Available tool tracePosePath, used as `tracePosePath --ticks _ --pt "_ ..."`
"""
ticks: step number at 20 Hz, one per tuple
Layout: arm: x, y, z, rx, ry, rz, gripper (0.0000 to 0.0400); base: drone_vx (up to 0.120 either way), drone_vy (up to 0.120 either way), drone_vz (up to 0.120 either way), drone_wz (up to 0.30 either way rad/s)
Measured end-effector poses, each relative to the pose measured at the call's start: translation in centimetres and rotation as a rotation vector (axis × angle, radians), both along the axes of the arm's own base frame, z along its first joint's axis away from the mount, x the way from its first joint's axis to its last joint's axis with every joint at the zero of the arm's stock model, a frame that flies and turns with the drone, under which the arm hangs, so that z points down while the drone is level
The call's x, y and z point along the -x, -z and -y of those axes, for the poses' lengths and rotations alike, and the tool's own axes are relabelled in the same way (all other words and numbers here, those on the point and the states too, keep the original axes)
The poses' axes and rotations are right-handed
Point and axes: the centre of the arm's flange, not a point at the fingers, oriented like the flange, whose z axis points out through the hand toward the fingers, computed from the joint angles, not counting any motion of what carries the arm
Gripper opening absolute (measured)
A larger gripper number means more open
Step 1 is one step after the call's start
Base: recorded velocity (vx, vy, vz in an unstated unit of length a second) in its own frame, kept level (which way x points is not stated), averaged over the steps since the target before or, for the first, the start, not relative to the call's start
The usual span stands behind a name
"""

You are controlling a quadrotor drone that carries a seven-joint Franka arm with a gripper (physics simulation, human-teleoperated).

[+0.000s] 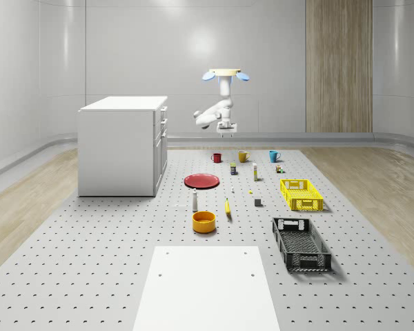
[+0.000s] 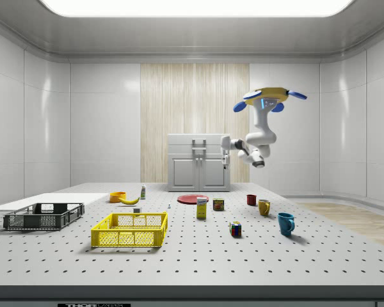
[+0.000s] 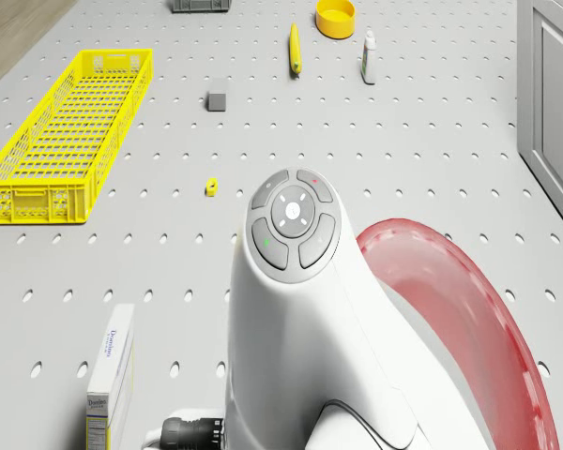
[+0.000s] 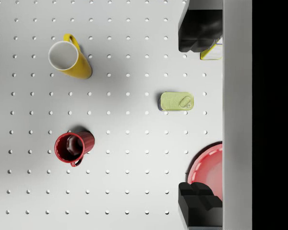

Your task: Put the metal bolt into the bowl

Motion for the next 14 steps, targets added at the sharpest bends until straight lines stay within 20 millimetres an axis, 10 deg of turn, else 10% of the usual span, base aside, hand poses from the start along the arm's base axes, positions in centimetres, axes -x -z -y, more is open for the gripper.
tracePosePath --ticks 8,14 --pt "0.0 0.01 0.2 0.02 0.0 -0.001 0.04 0.12 0.0 -0.12 0.0" --pt "0.0 0.02 0.24 0.025 0.0 -0.001 0.04 0.12 0.0 -0.007 0.0"
